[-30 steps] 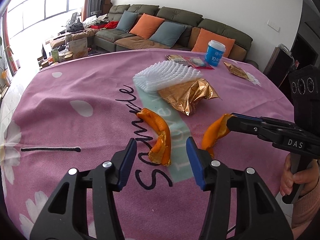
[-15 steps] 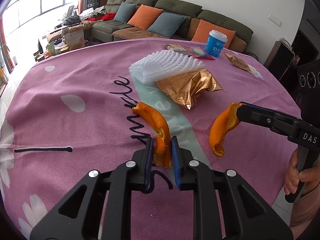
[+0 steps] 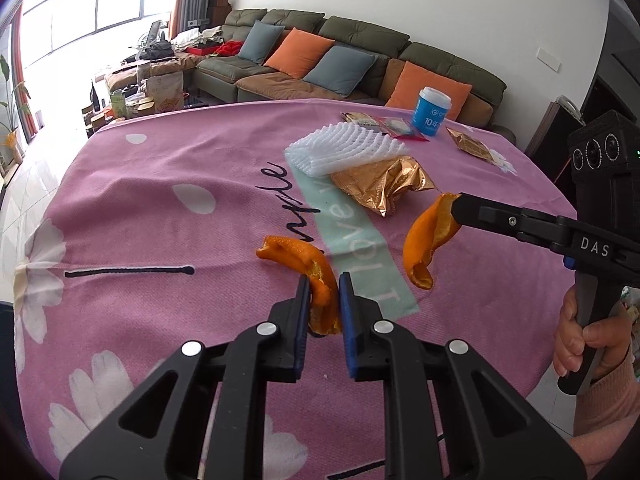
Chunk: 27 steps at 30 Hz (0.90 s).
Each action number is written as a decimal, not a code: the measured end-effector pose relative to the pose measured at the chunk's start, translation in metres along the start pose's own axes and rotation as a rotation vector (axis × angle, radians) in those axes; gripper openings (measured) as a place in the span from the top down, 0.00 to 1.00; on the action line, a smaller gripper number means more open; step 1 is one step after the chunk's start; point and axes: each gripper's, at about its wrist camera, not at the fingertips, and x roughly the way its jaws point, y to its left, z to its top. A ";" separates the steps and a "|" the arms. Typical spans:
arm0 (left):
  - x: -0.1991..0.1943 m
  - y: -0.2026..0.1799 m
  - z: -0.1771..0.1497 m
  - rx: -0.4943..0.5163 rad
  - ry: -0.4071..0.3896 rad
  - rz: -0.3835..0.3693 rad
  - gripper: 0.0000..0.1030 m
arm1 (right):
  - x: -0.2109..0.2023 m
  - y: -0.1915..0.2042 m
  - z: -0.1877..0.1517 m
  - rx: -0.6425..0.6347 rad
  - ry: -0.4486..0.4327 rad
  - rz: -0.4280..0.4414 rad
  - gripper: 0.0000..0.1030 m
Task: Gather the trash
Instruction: 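Carry both orange peels from the table over the teal bin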
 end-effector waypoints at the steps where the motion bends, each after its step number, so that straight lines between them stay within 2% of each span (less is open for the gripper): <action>1: -0.005 0.002 -0.002 -0.005 -0.005 0.003 0.86 | 0.001 0.002 0.000 -0.001 0.001 0.006 0.89; 15: -0.058 0.027 -0.020 -0.062 -0.075 0.061 0.86 | 0.022 0.037 0.002 -0.043 0.026 0.084 0.89; 27: -0.088 0.049 -0.035 -0.109 -0.107 0.107 0.86 | 0.044 0.067 0.002 -0.081 0.059 0.137 0.89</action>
